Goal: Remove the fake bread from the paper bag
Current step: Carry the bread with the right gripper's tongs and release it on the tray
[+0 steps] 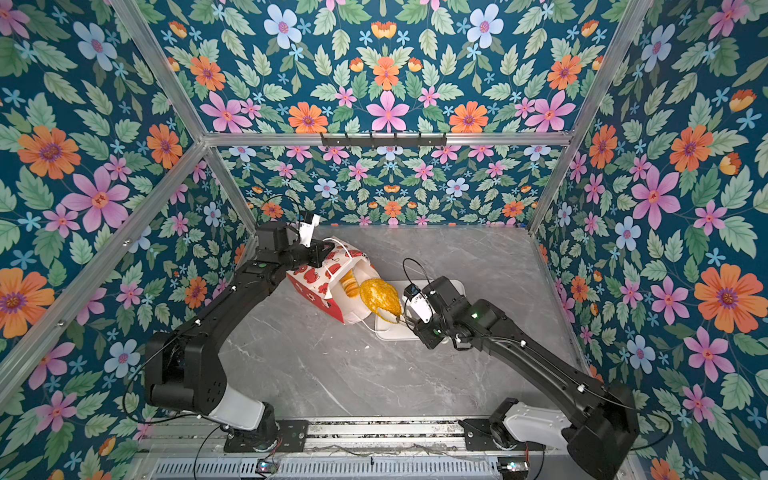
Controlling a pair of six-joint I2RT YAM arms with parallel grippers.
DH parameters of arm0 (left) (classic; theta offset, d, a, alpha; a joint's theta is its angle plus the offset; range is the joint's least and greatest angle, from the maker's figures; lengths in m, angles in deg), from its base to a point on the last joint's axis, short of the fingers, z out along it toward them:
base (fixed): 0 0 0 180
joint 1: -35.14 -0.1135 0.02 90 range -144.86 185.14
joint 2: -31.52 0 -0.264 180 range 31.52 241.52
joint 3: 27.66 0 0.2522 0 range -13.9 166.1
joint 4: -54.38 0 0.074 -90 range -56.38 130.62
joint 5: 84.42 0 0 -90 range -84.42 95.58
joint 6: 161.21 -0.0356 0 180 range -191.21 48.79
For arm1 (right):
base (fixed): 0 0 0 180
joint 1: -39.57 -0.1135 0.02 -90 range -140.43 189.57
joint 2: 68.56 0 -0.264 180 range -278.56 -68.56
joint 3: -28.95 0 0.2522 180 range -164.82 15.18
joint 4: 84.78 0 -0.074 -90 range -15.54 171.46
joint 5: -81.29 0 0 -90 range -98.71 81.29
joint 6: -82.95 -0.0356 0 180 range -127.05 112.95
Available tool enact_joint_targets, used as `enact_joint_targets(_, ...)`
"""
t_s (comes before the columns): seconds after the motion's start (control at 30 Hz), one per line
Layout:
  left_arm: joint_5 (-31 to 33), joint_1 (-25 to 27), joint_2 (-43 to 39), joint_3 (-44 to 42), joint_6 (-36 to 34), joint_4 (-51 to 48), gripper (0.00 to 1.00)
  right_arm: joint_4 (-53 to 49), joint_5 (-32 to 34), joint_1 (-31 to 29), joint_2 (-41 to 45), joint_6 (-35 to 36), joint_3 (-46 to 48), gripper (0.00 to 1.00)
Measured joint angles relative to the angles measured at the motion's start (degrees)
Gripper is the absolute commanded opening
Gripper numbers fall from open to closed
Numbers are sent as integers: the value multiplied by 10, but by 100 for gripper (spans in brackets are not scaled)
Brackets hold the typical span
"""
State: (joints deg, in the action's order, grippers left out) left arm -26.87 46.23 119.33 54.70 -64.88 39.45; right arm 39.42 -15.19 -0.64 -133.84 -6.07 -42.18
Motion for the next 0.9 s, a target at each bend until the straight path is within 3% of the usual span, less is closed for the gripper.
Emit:
enact_joint_targets(0.43,-2,-1,1,-2,9,6,0,-43,142,16,81,-127,56,25)
enact_joint_targets(0.73,-2,-2,-7,-8,5,2,0,-44,143,106,103,-173,100,25)
enact_joint_targets(0.9,-3,-2,-7,-8,5,3,0,-44,119,121,96,-186,103,25)
